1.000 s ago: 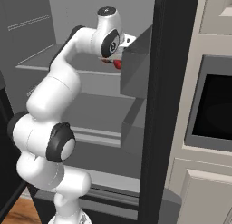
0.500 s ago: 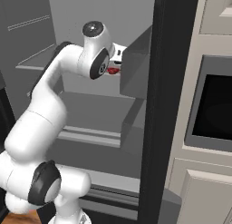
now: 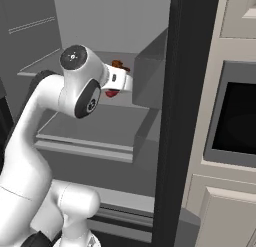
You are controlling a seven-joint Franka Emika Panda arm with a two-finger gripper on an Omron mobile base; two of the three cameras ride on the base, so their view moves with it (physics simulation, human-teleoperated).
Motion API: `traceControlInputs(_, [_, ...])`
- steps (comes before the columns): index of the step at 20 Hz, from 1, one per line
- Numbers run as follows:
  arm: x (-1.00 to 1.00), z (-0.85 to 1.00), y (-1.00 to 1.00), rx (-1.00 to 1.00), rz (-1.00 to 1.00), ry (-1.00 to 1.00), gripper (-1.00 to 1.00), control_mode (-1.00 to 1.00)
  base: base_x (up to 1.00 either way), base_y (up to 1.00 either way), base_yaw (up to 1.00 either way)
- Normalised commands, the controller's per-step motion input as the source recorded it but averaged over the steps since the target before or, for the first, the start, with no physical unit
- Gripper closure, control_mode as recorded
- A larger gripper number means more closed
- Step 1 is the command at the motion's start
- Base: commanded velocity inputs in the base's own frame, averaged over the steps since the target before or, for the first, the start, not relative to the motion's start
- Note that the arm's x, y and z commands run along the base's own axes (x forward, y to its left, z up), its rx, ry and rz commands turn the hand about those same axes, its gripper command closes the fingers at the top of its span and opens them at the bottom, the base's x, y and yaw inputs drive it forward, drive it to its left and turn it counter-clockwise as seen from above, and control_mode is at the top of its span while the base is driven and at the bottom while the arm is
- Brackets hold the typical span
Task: Place one bell pepper and one chicken drumstick in each tupperware on the nearby counter, to pack two identical lunches.
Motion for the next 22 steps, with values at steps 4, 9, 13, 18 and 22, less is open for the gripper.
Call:
traceControlInputs(4, [-1.00,0.02,0.24,-0.01,0.00,0.03,1.00,-1.00,0.00,0.00,0.00])
traceControlInputs(9, [-0.96,-0.02,0.41,-0.09,0.00,0.00,1.00,-1.00,0.00,0.00,0.00])
traceControlInputs(13, [0.00,0.00,0.00,0.00,0.00,0.00,1.00,1.00,-1.00,0.11,0.00])
traceControlInputs(18, [0.00,0.00,0.00,0.00,0.00,0.00,1.00,1.00,-1.00,0.00,0.00])
traceControlInputs(22, [0.00,0.00,0.00,0.00,0.00,0.00,1.00,1.00,-1.00,0.00,0.00])
